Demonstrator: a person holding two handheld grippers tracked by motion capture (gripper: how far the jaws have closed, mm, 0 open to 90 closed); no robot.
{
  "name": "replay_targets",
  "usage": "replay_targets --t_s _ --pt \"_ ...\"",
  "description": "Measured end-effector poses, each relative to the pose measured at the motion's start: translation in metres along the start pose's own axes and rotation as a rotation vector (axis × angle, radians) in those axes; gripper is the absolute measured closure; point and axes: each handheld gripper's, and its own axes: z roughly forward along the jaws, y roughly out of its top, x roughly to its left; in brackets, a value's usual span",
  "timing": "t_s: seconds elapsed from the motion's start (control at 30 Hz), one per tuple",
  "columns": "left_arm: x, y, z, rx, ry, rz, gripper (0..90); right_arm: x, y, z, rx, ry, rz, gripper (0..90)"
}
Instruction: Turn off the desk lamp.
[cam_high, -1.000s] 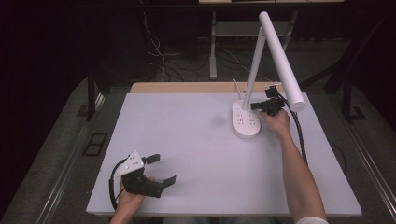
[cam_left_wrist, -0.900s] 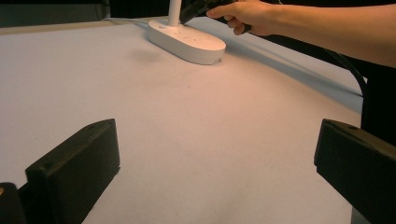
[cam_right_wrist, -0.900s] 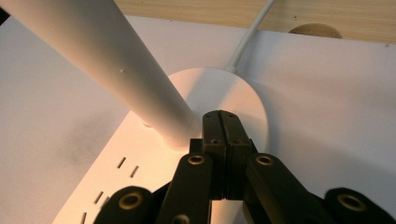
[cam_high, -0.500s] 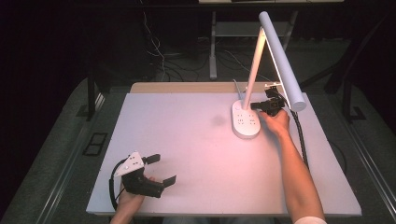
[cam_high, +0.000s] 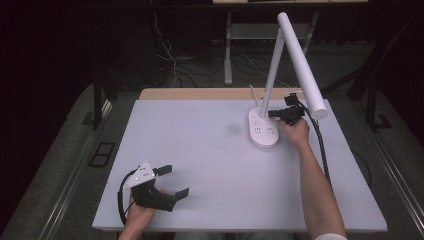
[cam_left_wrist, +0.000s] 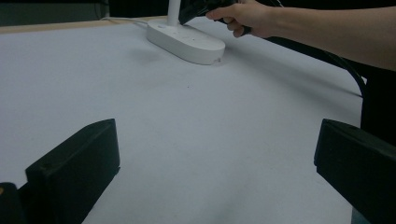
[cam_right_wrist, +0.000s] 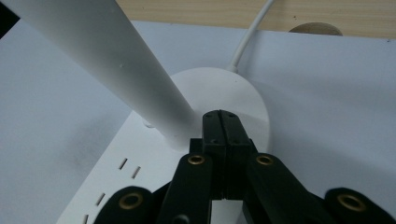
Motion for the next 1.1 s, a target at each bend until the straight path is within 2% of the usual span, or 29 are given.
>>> replay_targets --t_s 0.33,1.1 --pt "-0.0006 0.0001 -0.0008 -0.001 0.001 0.002 0.0 0.0043 0.0012 0.0005 0.013 -0.029 -0.005 90.0" --pt "-0.0005 0.0 -0.0008 0.001 0.002 0.002 0.0 0.0039 0.0002 -0.0004 -0.002 -0.029 -0.01 90.0"
